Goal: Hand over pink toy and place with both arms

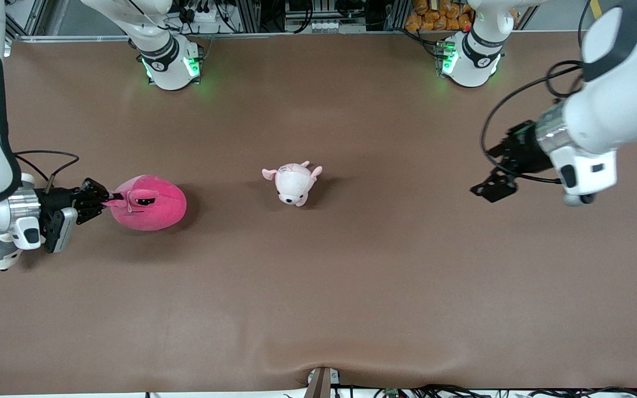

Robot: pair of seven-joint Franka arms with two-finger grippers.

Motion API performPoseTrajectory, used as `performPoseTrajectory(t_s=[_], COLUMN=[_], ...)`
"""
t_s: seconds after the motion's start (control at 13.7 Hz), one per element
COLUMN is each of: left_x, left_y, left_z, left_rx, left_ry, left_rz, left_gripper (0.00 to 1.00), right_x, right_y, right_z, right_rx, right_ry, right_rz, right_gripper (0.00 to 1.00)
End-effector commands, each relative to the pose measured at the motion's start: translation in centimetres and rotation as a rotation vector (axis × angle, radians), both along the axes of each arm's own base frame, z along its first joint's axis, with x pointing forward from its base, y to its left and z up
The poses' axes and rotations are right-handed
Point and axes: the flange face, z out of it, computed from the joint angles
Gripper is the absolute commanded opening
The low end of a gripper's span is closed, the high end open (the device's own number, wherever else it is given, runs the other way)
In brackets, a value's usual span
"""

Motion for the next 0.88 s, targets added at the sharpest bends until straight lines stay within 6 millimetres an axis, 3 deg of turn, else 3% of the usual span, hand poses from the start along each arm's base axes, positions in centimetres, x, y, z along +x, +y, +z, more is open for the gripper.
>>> performPoseTrajectory(t_s=[0.0, 0.22, 0.29, 0.37, 0.59, 0.8], left_x=[-1.2, -3.0, -3.2, -3.2, -4.1, -4.5], left_y=[2.2, 3.9, 5.2, 5.9, 6.9, 8.5], left_z=[1.3, 2.7, 3.1, 3.3, 3.9, 4.6], left_rx=[0.022, 0.098, 0.097, 0.094, 0.087, 0.084], left_ry=[-0.023, -0.051, -0.064, -0.073, -0.071, -0.080], left_rz=[-0.160, -0.368, -0.408, -0.458, -0.593, -0.681], left_gripper=[1.00, 1.00, 1.00, 1.00, 1.00, 1.00], right_x=[0.1, -0.4, -0.5, -0.5, 0.2, 1.0], right_y=[-1.7, -4.1, -4.4, -4.6, -4.7, -3.2], right_z=[-1.4, -3.3, -3.7, -3.9, -2.2, 2.4], right_rx=[0.051, 0.057, 0.057, 0.053, 0.012, -0.103], right_ry=[-0.006, 0.026, 0.032, 0.029, 0.009, -0.034], right_rz=[-0.004, -0.059, -0.066, -0.069, -0.087, -0.094], right_gripper=[0.00, 0.02, 0.57, 1.00, 1.00, 1.00])
